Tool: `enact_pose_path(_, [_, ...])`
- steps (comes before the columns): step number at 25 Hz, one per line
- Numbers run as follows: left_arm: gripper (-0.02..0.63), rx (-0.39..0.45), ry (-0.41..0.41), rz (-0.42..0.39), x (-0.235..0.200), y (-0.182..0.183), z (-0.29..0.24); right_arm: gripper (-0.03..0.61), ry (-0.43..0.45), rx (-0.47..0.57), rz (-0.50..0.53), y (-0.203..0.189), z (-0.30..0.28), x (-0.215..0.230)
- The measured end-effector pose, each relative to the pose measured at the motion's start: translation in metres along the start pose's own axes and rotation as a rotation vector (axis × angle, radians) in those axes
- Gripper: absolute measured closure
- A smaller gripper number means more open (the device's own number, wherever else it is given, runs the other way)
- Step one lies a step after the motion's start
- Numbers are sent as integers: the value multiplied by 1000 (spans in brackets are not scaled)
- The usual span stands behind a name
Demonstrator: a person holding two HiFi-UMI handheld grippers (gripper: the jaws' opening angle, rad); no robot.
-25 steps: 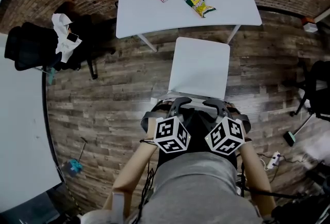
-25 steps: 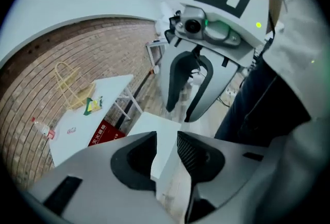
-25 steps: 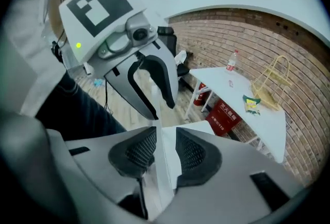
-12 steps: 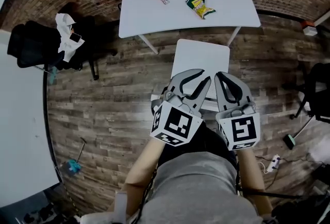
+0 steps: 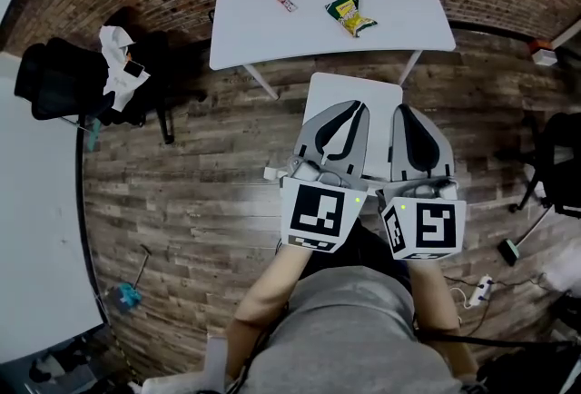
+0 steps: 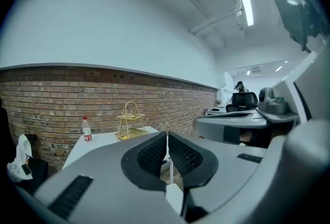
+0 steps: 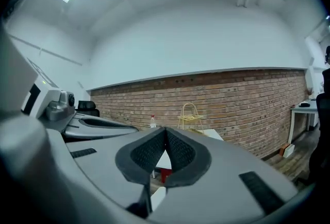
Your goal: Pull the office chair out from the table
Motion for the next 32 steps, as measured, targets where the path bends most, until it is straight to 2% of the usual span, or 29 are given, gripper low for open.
enact_pose_path(11, [591,-7,45,-27,-2,-2,-1,565,-33,2,-20,-1,4,8])
enact_pose_path(32, [591,-7,38,-43,-4,1,-5,565,-45,4,-36,-1,1,12])
Point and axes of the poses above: the fingertips, and each gripper's own axes: z backward along the fingers, x to its right, y out of its top, the point moved 2 cm from there along z, backward along the fingers, and after that the axes turned 4 degrees about z, right-handed, at the moved point
